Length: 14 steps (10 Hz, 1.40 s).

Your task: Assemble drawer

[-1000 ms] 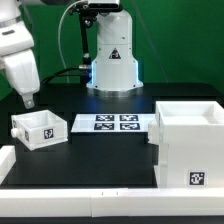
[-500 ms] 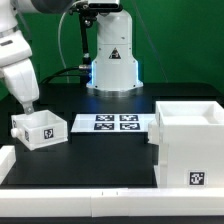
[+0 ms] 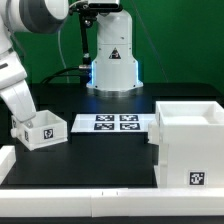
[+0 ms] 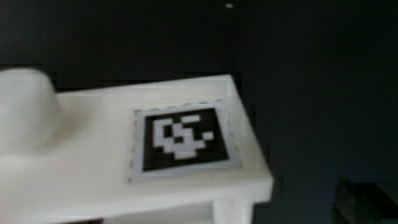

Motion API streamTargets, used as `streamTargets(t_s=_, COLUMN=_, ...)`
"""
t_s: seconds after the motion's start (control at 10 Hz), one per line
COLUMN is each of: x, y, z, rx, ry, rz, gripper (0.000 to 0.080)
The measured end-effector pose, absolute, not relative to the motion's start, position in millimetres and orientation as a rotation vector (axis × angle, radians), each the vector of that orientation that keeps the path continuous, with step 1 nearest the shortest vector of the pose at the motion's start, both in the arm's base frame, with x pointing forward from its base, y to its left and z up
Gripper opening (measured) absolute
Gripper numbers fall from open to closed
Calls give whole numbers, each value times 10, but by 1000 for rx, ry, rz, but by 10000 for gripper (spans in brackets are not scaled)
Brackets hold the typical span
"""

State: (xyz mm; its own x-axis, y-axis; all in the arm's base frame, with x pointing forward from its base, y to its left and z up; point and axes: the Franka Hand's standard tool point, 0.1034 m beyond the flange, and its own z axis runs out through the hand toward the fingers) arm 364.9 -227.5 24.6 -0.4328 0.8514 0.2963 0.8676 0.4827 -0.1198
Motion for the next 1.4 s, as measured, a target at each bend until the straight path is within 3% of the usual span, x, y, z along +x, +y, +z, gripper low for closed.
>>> streamTargets(t_s=0.2, x=3643, y=-2273, z=240, rx=-1451, ry=-2416, rz=-72, gripper=408)
streamTargets(t_s=0.3, x=3643, y=-2272, z=239, rx=-1451, ry=-2415, rz=-72, gripper=408)
streamTargets(t_s=0.4, x=3642, y=-2272, z=238, rx=-1451, ry=-2415, rz=-72, gripper=214)
streamTargets(t_s=0.5, x=3641, y=-2271, z=237, rx=-1451, ry=-2415, rz=-72, gripper=82)
streamTargets(t_s=0.6, x=3645, y=-2274, z=240, rx=-1452, ry=-2416, rz=-72, gripper=41)
streamTargets(t_s=1.1, x=3795, y=-2080, z=353, rx=-1528, ry=-2355, rz=-53, gripper=41)
streamTargets(t_s=1.3, x=4083, y=-1725, z=490, rx=-1610, ry=-2286, rz=-34, gripper=39)
streamTargets(t_s=1.4, x=4269, y=-1595, z=476, rx=-1615, ry=-2267, rz=-39, gripper=39)
